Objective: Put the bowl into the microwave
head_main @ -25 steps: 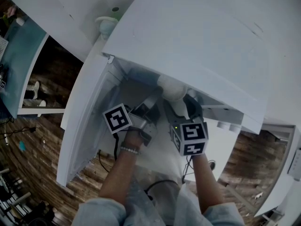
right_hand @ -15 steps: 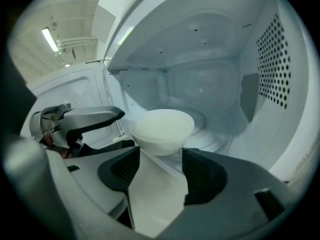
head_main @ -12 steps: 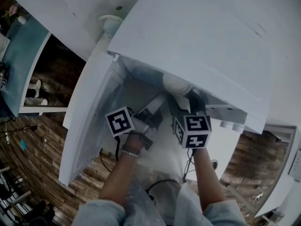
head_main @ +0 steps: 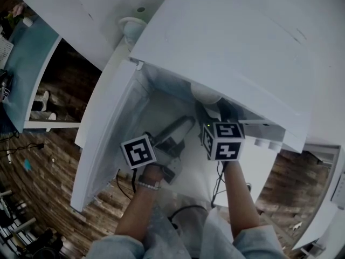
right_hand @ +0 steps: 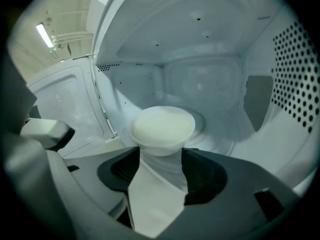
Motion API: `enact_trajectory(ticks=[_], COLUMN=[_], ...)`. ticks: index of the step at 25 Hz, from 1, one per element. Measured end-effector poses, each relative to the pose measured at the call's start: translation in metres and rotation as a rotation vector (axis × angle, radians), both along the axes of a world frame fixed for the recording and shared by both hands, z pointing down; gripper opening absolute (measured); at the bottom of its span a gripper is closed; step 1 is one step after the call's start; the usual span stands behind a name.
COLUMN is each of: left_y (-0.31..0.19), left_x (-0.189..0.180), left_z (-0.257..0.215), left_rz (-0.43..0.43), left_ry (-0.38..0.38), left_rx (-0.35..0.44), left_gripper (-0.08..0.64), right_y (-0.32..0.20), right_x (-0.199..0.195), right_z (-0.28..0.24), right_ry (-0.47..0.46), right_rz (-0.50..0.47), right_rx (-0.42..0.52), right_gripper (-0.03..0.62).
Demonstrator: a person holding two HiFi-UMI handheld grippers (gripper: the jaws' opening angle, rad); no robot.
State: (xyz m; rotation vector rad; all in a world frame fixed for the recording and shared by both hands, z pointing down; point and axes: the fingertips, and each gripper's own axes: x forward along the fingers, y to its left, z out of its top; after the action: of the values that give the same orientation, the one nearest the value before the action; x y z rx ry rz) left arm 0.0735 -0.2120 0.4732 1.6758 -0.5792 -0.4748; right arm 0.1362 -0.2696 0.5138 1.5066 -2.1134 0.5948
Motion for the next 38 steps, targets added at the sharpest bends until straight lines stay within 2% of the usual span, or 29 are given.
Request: enact_trajectory(ticks=[7, 15, 20, 27, 32, 35, 38], left_y=[0.012, 0.016, 0.021, 0.027, 0.031, 0.033, 0.035], left_x=[-0.001, 0.001, -0.001, -0.003, -0.001, -0.001, -0.002], left_z=[-0.001, -0.004, -0.006, -0.005, -0.009, -0.009, -0.007], left_rz=[0.021, 0.039, 0.039, 0.039, 0.049, 0.046, 0.043], left_ry=[-0.025, -0.049, -0.061, -0.075, -0.083, -0.103, -0.172], left_rx=[0.006, 0.028, 0.027, 0.028, 0.034, 0.044, 0.067], left_gripper=[0.215, 0.198, 0.197, 0.197, 0.176, 0.159, 0.155], right_y=[0.001, 0.006, 0.001, -0.006, -0.004, 0.005, 0.015], right_x=[-0.001, 0.000, 0.001, 0.003, 0.003, 0.004, 0.008], right_z=[-0.001, -0.004, -0.009, -0.008, -0.008, -0.009, -0.013], right_ry=[-0.025, -0.026, -0.014, -0.009, -0.032, -0.073, -0.085], right_rz=[-0.017, -0.010, 0.012, 0.035, 0.000, 0.000, 0.008], right_rx=[-0.004, 0.016, 0.039, 0.053, 0.047, 0.047, 0.055], right_gripper=[0.316, 0.314, 0.281, 0.272, 0.275, 0.275, 0.246])
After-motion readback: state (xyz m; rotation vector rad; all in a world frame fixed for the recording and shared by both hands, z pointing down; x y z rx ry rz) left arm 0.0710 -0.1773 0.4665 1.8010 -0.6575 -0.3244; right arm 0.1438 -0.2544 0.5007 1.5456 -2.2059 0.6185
